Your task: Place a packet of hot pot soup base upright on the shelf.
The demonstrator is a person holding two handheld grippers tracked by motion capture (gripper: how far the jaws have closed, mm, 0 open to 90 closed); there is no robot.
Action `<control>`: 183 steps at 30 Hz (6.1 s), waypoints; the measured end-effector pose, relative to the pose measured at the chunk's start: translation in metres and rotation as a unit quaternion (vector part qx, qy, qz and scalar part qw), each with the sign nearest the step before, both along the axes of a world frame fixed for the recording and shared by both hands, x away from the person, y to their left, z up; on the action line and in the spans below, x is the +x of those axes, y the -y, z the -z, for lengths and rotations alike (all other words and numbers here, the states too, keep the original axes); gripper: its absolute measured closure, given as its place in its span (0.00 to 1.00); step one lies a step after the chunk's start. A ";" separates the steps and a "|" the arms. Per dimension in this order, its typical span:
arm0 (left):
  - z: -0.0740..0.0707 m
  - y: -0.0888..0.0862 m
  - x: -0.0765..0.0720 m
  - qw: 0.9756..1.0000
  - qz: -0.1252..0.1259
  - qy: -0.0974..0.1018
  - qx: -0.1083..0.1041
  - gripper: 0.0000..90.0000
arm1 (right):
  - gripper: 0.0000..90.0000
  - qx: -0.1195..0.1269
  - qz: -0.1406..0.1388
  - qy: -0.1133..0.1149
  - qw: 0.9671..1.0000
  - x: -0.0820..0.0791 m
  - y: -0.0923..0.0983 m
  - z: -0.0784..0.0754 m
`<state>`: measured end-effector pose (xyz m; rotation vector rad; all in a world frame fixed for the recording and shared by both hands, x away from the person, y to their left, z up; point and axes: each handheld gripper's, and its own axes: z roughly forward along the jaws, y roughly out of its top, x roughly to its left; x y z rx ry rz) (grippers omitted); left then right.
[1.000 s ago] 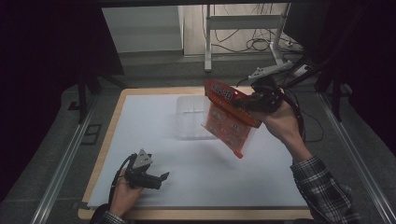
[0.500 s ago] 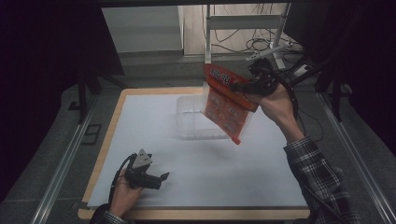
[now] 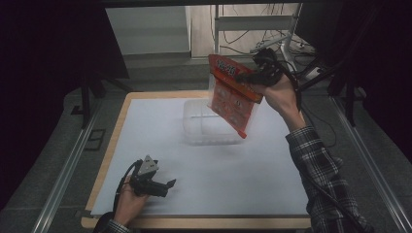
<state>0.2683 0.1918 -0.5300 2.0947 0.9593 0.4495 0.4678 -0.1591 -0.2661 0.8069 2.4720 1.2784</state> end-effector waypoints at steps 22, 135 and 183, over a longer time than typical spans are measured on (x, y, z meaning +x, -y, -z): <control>0.001 0.000 0.001 1.000 -0.002 -0.002 0.003 0.03 | 0.99 -0.011 0.005 -0.016 1.000 0.046 -0.020 0.032; -0.001 0.004 -0.003 1.000 0.007 0.011 0.012 0.03 | 0.06 -0.036 0.078 0.019 0.996 0.004 0.060 0.092; -0.002 0.006 -0.005 1.000 0.012 0.017 0.012 0.03 | 0.04 -0.016 0.050 0.017 0.998 -0.093 0.059 0.134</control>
